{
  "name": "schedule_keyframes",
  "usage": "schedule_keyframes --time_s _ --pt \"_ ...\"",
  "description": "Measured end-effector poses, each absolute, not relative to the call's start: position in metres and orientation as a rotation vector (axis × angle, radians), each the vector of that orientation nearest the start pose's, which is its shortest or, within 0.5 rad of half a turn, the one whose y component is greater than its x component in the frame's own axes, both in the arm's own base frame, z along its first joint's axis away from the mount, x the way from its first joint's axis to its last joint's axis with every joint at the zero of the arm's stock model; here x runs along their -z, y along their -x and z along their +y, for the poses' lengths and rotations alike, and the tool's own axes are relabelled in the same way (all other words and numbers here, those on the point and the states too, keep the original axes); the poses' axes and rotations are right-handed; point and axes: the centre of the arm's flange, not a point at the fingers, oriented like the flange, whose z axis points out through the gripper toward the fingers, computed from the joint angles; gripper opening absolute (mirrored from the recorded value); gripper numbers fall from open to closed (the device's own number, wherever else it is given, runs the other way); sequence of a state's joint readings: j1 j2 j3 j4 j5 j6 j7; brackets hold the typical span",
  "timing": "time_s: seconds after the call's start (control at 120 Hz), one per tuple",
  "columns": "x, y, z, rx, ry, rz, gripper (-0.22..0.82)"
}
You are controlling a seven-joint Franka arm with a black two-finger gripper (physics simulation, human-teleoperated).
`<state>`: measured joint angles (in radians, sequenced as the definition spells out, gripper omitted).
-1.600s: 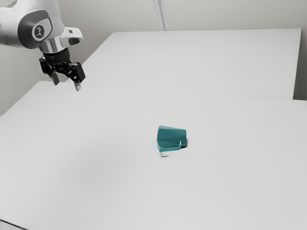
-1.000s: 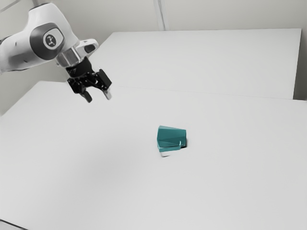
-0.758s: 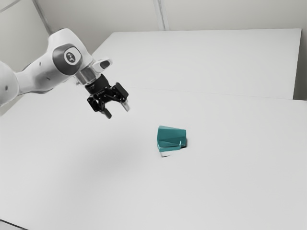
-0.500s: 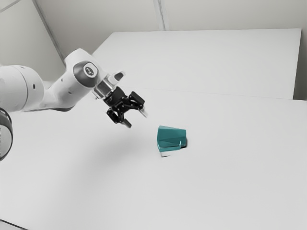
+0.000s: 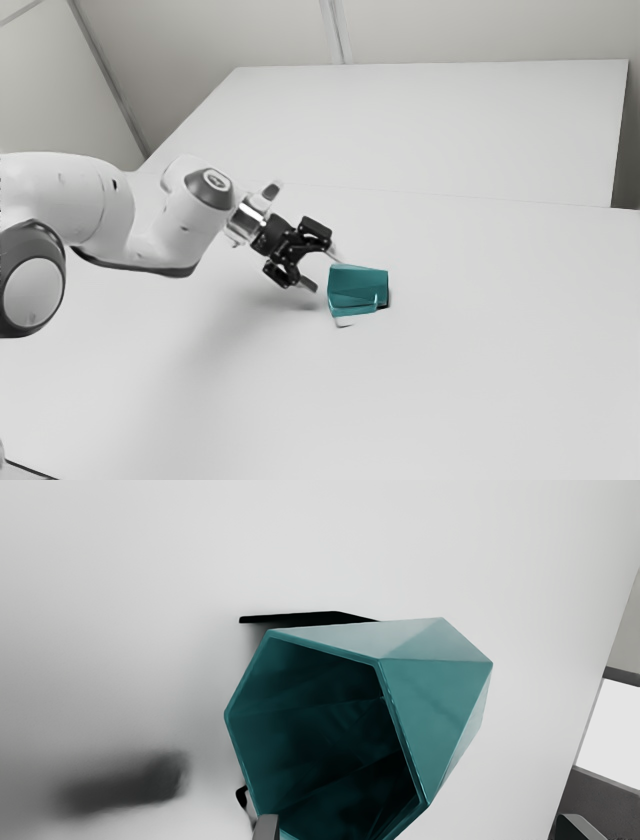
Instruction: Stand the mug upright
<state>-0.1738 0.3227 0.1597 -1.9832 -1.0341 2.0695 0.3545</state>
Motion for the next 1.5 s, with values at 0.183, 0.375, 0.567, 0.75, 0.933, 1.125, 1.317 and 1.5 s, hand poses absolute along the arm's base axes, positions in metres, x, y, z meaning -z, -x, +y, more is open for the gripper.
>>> schedule_keyframes --time_s 0.183,0.375,0.567,0.75,0.933,1.125,1.317,1.5 --pt "-0.29 -0.598 -0.067 0.035 -2.273 0.292 0.6" --pt "-0.285 -0.6 -0.079 -0.017 -2.257 0.26 0.6" --pt "-0.282 -0.6 -0.084 -0.056 -2.269 0.21 0.32" --pt "-0.288 -0.603 -0.082 -0.095 -2.306 0.132 0.02" --pt "-0.306 -0.614 -0.082 -0.149 -2.341 0.045 -0.08" --pt "-0.323 -0.624 -0.084 -0.184 -2.394 -0.06 -0.15" --pt "-0.343 -0.623 -0.089 -0.206 -2.458 -0.157 -0.16" --pt "-0.394 -0.611 -0.09 -0.23 -2.664 -0.419 -0.17"
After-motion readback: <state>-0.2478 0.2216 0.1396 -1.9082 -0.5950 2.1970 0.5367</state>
